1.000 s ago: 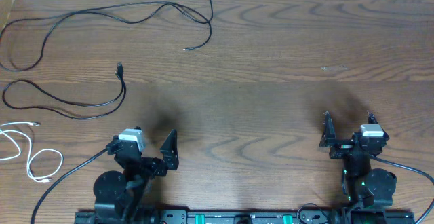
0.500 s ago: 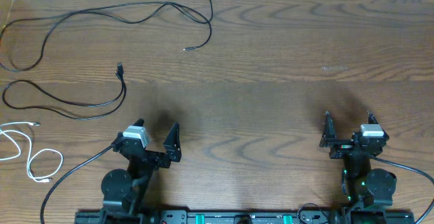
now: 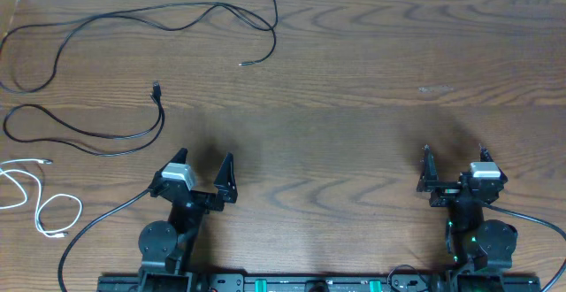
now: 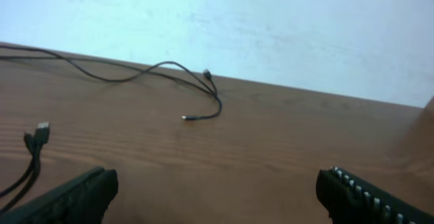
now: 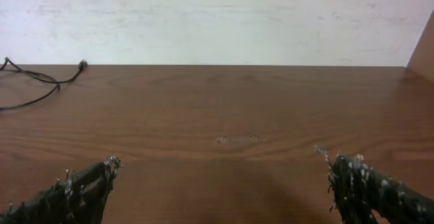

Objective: Untangle cables

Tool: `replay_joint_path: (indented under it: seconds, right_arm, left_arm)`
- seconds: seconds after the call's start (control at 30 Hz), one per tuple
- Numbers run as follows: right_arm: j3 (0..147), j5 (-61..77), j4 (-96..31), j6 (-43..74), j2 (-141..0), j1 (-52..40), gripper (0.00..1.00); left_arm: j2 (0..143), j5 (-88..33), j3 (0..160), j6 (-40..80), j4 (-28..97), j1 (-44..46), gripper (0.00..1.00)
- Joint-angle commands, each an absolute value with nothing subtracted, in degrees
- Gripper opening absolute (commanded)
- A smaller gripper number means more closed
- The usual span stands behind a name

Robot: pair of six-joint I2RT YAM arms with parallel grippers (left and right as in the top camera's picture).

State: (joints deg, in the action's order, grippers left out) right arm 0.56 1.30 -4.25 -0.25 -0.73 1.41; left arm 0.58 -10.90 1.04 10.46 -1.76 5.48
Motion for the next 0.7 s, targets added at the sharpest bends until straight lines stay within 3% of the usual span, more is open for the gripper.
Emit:
replay_joint_path:
  seconds: [0.0, 0.67]
  right_arm:
    - [0.3, 0.8, -4.3, 0.1, -0.3, 1.1, 0.99]
    - [0.3, 0.8, -4.3, 0.1, -0.3, 1.1, 0.99]
  left_arm:
    - [0.1, -8.9, 0.2, 9.9, -2.9, 5.8, 0.99]
    - [0.1, -0.4, 0.2, 5.9, 4.2, 4.4, 0.99]
